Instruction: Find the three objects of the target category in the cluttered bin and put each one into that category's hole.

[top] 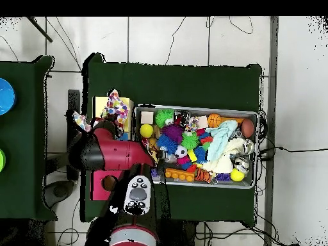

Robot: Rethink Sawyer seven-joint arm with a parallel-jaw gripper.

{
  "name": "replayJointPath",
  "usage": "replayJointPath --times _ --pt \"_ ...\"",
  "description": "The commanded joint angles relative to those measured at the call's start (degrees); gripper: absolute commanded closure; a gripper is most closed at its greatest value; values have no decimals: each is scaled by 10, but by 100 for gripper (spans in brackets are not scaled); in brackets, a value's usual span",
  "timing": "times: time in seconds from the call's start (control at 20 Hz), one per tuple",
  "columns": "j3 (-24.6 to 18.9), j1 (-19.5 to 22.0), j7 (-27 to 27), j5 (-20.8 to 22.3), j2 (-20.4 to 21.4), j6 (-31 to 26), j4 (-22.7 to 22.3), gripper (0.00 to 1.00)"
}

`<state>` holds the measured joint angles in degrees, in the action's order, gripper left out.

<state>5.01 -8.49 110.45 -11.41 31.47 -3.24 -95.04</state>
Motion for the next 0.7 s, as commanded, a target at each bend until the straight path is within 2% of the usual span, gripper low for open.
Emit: replayJointPath --times 0.05,0.7 --pt "-52 17 47 20 26 -109 -68 100" --pt "-55 26 45 22 37 -120 -58 100"
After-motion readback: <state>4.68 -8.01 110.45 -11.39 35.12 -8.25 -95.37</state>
